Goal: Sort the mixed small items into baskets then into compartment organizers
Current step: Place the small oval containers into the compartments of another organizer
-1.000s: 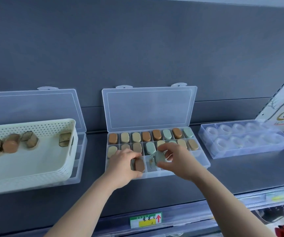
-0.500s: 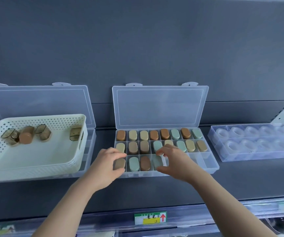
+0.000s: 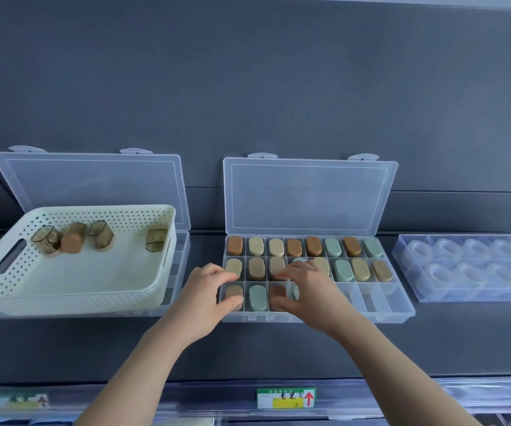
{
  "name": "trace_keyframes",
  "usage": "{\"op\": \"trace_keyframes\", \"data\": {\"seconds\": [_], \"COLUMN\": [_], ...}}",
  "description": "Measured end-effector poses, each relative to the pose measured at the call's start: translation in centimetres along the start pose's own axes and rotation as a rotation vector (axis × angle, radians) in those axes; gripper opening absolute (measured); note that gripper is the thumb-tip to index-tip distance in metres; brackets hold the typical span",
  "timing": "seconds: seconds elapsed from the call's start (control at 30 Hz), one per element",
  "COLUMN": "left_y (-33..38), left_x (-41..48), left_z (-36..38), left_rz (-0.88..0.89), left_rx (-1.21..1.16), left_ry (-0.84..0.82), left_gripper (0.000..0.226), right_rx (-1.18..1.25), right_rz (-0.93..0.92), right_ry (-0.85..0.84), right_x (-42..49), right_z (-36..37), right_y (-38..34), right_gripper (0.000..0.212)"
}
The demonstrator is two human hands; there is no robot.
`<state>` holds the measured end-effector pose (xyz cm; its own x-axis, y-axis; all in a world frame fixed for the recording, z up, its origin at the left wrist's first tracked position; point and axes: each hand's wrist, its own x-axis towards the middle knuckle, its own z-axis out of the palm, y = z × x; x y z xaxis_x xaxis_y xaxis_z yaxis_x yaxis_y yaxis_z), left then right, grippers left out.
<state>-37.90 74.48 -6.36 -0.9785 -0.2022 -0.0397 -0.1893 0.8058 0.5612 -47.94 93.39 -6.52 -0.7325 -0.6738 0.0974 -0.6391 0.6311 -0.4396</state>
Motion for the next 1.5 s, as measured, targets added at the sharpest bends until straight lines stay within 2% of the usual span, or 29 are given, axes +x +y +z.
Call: {"op": "trace_keyframes", "data": {"seconds": [0.1, 0.2, 0.3, 0.43, 0.57, 0.67, 0.8, 0.97, 1.03, 1.17, 1.27, 1.33, 1.4, 1.5], "left_y": [0.1, -1.0, -4.2, -9.9, -12.8, -13.3, -14.2, -18.2, -19.8, -22.4, -23.5, -23.4, -22.9, -21.4], "left_x": [-0.9, -1.8, -1.3, 2.0, 5.5, 7.0, 6.6, 1.9, -0.3, -2.5, -2.9, -3.1, -2.9, -2.3], "left_z": [-2.5, -6.6, -10.8, -13.7, -13.2, -12.2, -13.4, -18.5, -20.2, -21.8, -22.0, -22.0, -21.7, -20.8], "left_rz": [0.052, 0.086, 0.03, -0.135, -0.106, -0.005, -0.02, -0.086, -0.125, -0.201, -0.207, -0.195, -0.178, -0.198], "left_rx": [-0.057, -0.143, -0.126, 0.014, 0.131, 0.163, 0.147, -0.142, -0.287, -0.406, -0.538, -0.615, -0.651, -0.681], "left_ry": [0.118, 0.254, 0.322, 0.232, 0.054, -0.032, -0.051, 0.078, 0.132, 0.285, 0.271, 0.231, 0.224, 0.249], "left_gripper": [0.038, 0.024, 0.024, 0.039, 0.059, 0.056, 0.047, 0.046, 0.046, 0.053, 0.065, 0.064, 0.057, 0.049], "right_rx": [0.038, 0.074, 0.191, 0.249, 0.252, 0.239, 0.182, 0.146, 0.123, 0.125, 0.031, 0.012, 0.07, 0.337], "right_rz": [-0.019, -0.076, -0.087, -0.084, -0.076, -0.046, -0.039, -0.084, -0.113, -0.116, -0.121, -0.127, -0.091, 0.044], "right_ry": [0.062, 0.079, 0.057, 0.007, -0.009, -0.009, 0.0, -0.015, -0.064, -0.198, -0.293, -0.334, -0.322, -0.216], "right_x": [1.2, 3.1, 5.5, 8.8, 11.7, 13.1, 14.3, 16.7, 17.9, 19.8, 20.4, 20.4, 20.0, 18.7], "right_z": [-0.7, -1.2, -0.9, 0.6, 2.2, 2.9, 3.3, 4.8, 6.0, 8.6, 9.9, 10.3, 10.0, 7.9], "right_y": [-1.5, -4.3, -7.4, -11.2, -13.9, -14.8, -15.9, -18.7, -20.5, -23.9, -25.4, -25.6, -25.3, -24.3], "right_gripper": [0.041, 0.034, 0.03, 0.037, 0.039, 0.037, 0.037, 0.035, 0.036, 0.038, 0.035, 0.028, 0.021, 0.019]}}
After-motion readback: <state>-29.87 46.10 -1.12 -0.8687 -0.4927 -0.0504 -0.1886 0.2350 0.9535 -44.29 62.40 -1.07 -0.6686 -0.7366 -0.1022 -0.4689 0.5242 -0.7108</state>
